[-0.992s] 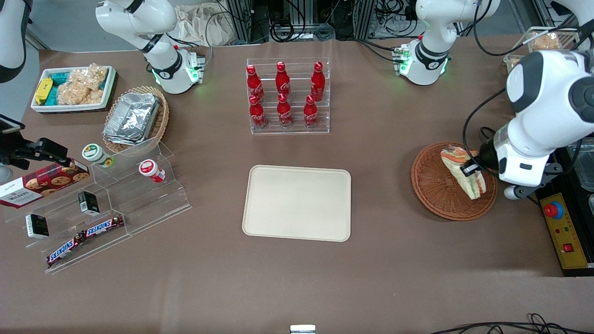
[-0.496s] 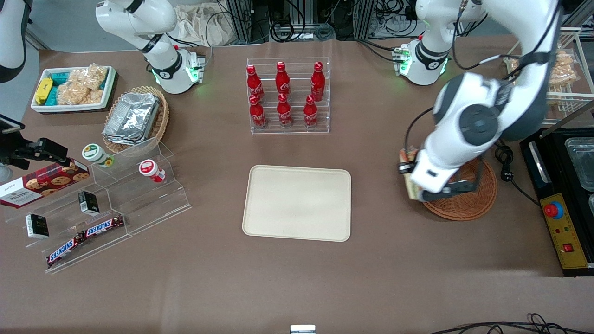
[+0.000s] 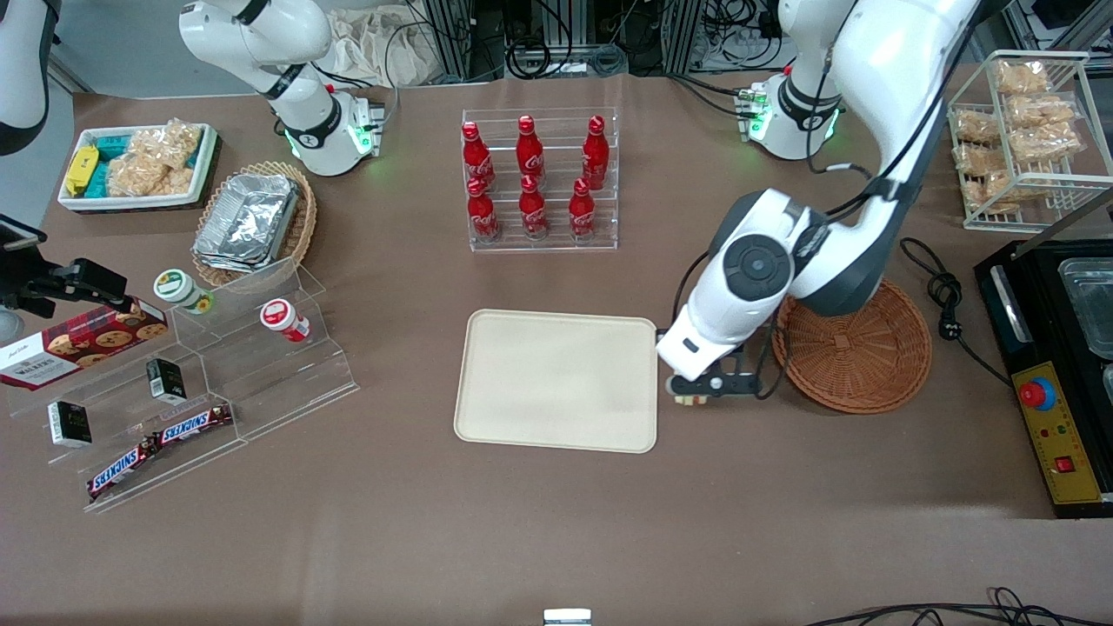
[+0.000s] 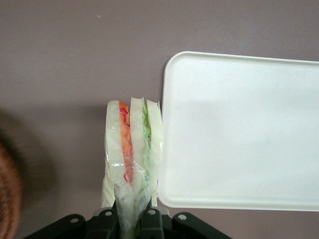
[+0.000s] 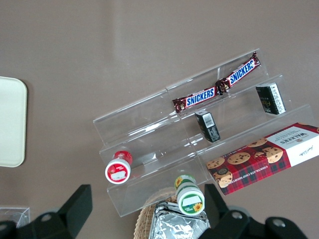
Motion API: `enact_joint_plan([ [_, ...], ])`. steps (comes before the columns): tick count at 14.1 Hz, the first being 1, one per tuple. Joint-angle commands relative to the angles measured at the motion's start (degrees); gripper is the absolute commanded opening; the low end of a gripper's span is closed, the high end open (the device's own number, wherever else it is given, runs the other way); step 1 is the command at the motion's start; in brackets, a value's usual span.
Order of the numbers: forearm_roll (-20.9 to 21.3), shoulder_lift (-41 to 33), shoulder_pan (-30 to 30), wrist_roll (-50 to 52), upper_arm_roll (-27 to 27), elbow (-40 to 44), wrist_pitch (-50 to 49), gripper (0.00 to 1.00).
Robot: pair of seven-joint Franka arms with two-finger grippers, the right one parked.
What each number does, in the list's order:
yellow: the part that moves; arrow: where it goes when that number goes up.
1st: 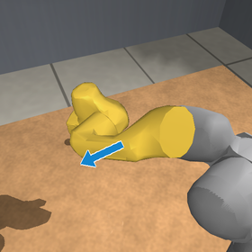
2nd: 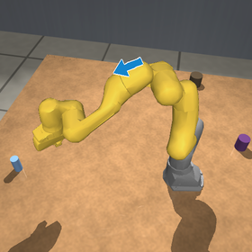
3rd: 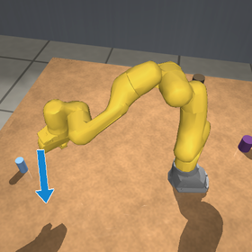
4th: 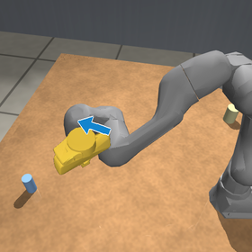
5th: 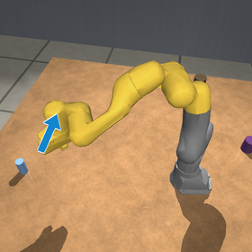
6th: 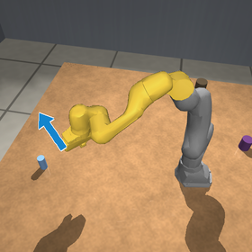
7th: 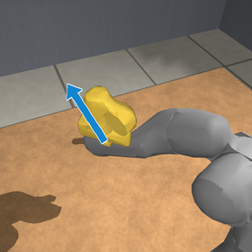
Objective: Place sandwich from basket to tray
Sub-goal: 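Carry the sandwich over to the cream tray, then lower the sandwich onto the tray and open the left gripper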
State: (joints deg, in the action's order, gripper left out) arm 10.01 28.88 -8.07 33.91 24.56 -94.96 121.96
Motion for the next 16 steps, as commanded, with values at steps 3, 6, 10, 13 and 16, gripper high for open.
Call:
enact_joint_plan([
  [3, 1.6, 6.4, -3.0, -0.1, -0.2, 3.4, 6.2, 0.0],
  [6, 1.9, 10.1, -3.4, 0.0, -0.2, 3.4, 11.0, 0.0],
  [10, 3.6, 12.9, -4.0, 0.2, -0.3, 3.3, 14.1, 0.0],
  [13, 4.6, 13.9, -4.1, 0.2, -0.3, 3.3, 14.9, 0.0],
  [16, 5.5, 13.7, -4.0, 0.6, -0.3, 3.2, 14.3, 0.51],
])
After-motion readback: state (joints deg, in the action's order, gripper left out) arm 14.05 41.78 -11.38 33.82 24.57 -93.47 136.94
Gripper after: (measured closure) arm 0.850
